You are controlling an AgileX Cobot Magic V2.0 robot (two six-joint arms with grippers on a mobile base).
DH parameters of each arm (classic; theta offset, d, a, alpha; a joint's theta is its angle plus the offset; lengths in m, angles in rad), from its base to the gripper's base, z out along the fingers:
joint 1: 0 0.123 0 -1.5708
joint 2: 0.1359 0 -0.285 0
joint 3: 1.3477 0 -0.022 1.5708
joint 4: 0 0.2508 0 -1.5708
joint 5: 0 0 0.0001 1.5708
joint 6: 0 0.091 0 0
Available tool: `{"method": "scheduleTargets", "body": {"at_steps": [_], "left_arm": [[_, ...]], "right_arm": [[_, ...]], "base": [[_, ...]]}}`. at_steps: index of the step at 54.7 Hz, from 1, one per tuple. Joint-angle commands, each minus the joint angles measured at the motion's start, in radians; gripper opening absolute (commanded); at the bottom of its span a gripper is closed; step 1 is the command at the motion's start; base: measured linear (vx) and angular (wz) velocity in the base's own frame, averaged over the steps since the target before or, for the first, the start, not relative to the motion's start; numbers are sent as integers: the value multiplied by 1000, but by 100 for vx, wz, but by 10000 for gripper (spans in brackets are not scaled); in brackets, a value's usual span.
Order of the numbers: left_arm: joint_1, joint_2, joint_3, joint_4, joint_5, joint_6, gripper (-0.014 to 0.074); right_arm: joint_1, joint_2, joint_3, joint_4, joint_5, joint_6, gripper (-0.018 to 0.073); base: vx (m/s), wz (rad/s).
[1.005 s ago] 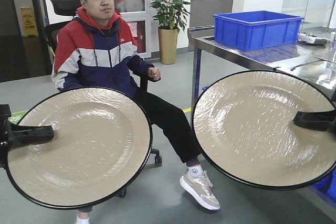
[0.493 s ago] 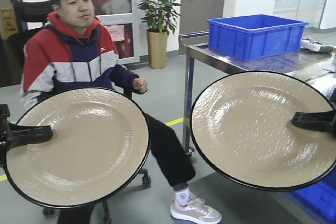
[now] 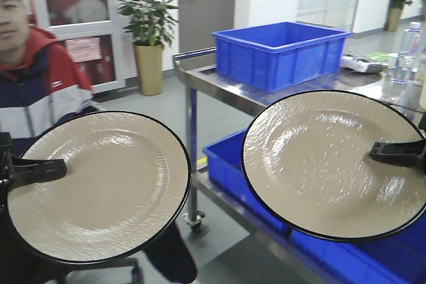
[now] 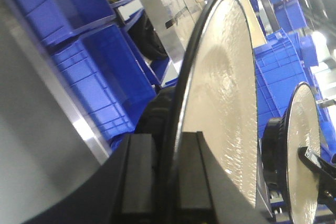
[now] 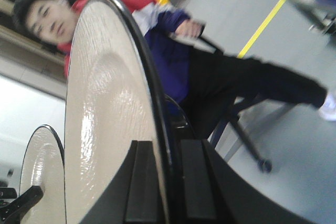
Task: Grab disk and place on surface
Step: 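Hold both plates raised while the base drives to the steel table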
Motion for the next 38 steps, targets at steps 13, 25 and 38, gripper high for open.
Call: {"method": "scheduleTargets", "body": {"at_steps": [13,25,38], "left_arm": [[-5,-39,-33,-141,48,-15,-1],[-5,-39,-33,-141,48,-15,-1],[-5,-39,-33,-141,48,-15,-1]], "right_arm": [[-7,-33,-36,119,1,-1,-9],[-7,-33,-36,119,1,-1,-9],[-7,-33,-36,119,1,-1,-9]], "base": [[47,-45],[43,-51],[40,-50]]}}
